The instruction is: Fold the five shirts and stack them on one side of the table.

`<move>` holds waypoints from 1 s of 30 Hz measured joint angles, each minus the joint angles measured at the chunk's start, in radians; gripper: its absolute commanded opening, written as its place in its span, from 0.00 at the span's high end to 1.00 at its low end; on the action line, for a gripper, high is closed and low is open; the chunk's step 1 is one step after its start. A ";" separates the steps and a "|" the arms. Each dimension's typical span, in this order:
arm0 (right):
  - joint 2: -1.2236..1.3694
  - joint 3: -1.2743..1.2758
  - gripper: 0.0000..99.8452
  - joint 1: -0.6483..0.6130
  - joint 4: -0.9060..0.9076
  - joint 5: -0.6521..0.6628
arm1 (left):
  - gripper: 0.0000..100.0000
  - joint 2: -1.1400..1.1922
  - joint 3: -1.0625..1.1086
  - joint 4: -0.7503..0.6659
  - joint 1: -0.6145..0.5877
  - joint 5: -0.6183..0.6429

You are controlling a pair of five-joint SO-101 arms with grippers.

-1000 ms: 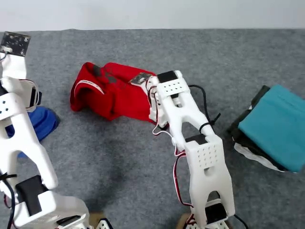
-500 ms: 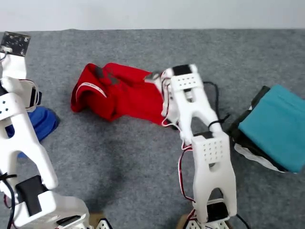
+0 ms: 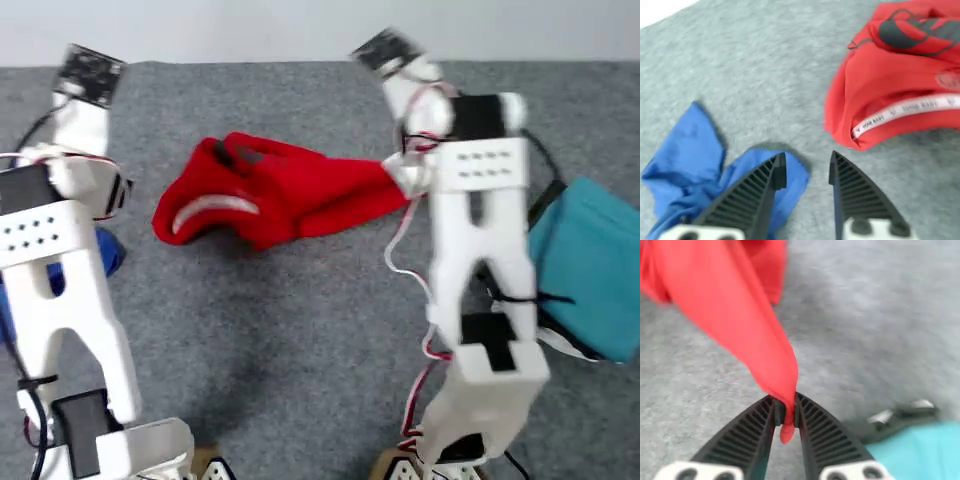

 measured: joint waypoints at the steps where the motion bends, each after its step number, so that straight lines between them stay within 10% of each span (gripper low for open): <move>1: -0.028 0.000 0.99 0.026 0.000 0.000 | 0.85 0.000 0.015 0.000 0.017 0.000; 16: -0.164 0.000 0.99 0.124 0.000 -0.006 | 0.84 0.000 0.252 -0.017 0.374 0.000; 30: -0.164 0.060 0.99 0.124 0.000 -0.006 | 0.79 0.233 0.408 -0.359 0.655 0.061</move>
